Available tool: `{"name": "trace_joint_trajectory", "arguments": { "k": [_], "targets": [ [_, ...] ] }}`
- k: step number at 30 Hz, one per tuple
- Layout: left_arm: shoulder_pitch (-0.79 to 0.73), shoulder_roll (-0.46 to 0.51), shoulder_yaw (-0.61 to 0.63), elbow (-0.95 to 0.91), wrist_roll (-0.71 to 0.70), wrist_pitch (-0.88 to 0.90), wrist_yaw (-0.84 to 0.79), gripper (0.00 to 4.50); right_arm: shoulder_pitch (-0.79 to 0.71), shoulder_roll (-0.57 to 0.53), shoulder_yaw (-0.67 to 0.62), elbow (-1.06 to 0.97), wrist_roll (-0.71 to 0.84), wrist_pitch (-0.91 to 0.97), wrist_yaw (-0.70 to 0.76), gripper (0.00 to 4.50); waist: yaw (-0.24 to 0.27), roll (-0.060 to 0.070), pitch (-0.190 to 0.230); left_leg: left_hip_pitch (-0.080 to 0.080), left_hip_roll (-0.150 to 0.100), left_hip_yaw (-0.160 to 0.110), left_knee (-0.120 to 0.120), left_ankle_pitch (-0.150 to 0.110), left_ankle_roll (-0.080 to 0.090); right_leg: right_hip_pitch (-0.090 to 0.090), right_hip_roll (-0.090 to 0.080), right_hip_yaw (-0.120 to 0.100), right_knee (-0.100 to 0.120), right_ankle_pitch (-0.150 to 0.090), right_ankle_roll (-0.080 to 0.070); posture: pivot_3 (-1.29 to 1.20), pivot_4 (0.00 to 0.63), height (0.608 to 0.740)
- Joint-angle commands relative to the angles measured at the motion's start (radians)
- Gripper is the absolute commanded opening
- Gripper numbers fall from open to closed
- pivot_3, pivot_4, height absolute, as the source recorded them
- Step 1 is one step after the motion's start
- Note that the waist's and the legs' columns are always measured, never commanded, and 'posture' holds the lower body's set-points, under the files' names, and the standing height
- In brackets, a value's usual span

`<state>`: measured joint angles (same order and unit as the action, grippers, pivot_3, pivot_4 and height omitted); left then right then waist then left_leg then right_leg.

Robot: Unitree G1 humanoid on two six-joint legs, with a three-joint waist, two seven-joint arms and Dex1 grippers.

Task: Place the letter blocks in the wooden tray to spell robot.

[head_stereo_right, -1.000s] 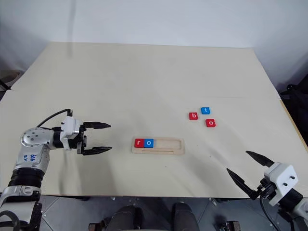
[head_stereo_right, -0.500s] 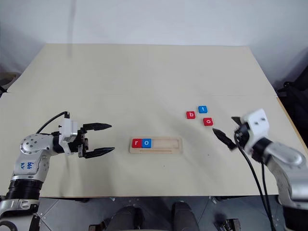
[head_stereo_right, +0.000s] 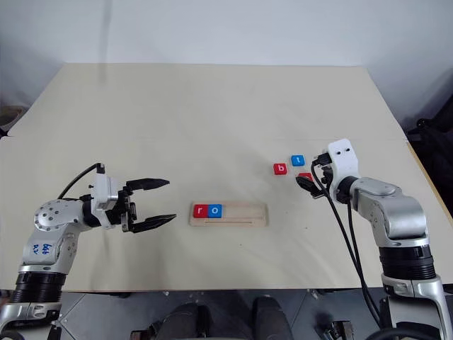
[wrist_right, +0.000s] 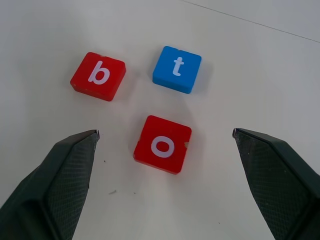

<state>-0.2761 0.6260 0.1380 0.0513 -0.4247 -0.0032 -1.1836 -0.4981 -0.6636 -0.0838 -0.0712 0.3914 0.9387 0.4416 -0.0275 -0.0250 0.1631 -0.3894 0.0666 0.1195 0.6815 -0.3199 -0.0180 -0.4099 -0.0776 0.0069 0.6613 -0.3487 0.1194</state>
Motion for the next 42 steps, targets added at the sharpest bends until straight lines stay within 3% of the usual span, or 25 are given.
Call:
{"name": "trace_joint_trajectory", "arguments": {
  "k": [1, 11, 15, 22, 29, 33, 39, 42],
  "targets": [
    [-0.006, -0.002, 0.003, -0.033, -0.023, 0.001, 0.006, 4.47, -0.019, -0.008, -0.011, -0.011, -0.021, -0.028, 0.007, 4.50, 0.000, 0.000, 0.000, 0.000, 0.000, 0.000, 0.000, 0.000, 0.000, 0.000, 0.000, 0.000, 0.000, 0.000, 0.000, 0.00, 0.150, 0.740],
    [-0.012, 0.003, -0.001, -0.034, -0.020, -0.001, 0.002, 4.47, -0.009, 0.025, -0.009, -0.034, -0.038, -0.020, -0.007, 4.50, 0.000, 0.000, 0.000, 0.000, 0.000, 0.000, 0.000, 0.000, 0.000, 0.000, 0.000, 0.000, 0.000, 0.000, 0.000, 0.00, 0.150, 0.740],
    [-0.012, 0.003, 0.000, -0.032, -0.019, 0.002, 0.005, 4.47, -0.059, 0.100, -0.024, -0.043, -0.015, 0.049, -0.055, 4.50, -0.003, 0.000, 0.000, 0.000, 0.001, 0.000, -0.001, 0.000, 0.000, 0.000, 0.000, 0.000, 0.000, 0.000, 0.000, 0.00, 0.150, 0.740],
    [-0.016, 0.000, -0.006, -0.035, -0.017, 0.007, 0.015, 4.47, -0.146, 0.259, 0.056, 0.067, -0.112, 0.000, -0.171, 4.50, -0.004, 0.001, 0.001, 0.000, 0.001, 0.000, -0.001, 0.000, 0.000, -0.002, 0.000, 0.000, 0.000, 0.000, 0.000, 0.00, 0.150, 0.740],
    [0.001, 0.016, 0.014, -0.059, -0.027, 0.020, 0.026, 4.47, -0.192, 0.352, 0.047, 0.171, -0.193, -0.021, -0.301, 4.50, -0.004, 0.001, 0.001, -0.002, 0.000, 0.000, -0.001, 0.000, 0.000, -0.002, -0.001, 0.000, 0.002, 0.000, 0.000, 0.00, 0.150, 0.740],
    [0.017, 0.017, 0.020, -0.072, -0.029, 0.024, 0.034, 4.50, -0.193, 0.391, 0.049, 0.166, -0.177, 0.008, -0.299, 3.69, -0.006, 0.001, 0.001, -0.002, 0.001, 0.000, -0.002, 0.000, 0.000, -0.002, 0.000, -0.001, 0.002, 0.000, 0.000, 0.00, 0.150, 0.740],
    [0.017, 0.013, 0.015, -0.076, -0.030, 0.028, 0.041, 4.50, -0.186, 0.417, 0.027, 0.118, -0.179, 0.058, -0.324, 1.64, -0.008, 0.002, 0.001, -0.001, 0.001, 0.000, -0.002, 0.000, 0.000, -0.002, 0.000, -0.001, 0.001, 0.000, 0.000, 0.00, 0.150, 0.740],
    [0.008, 0.009, 0.007, -0.064, -0.026, 0.025, 0.038, 4.50, -0.182, 0.418, 0.008, 0.059, -0.166, 0.099, -0.325, 1.46, -0.008, 0.002, 0.001, -0.002, 0.001, 0.000, -0.002, 0.000, 0.000, -0.002, 0.000, -0.001, 0.001, 0.000, 0.000, 0.00, 0.150, 0.740]
  ]
}}
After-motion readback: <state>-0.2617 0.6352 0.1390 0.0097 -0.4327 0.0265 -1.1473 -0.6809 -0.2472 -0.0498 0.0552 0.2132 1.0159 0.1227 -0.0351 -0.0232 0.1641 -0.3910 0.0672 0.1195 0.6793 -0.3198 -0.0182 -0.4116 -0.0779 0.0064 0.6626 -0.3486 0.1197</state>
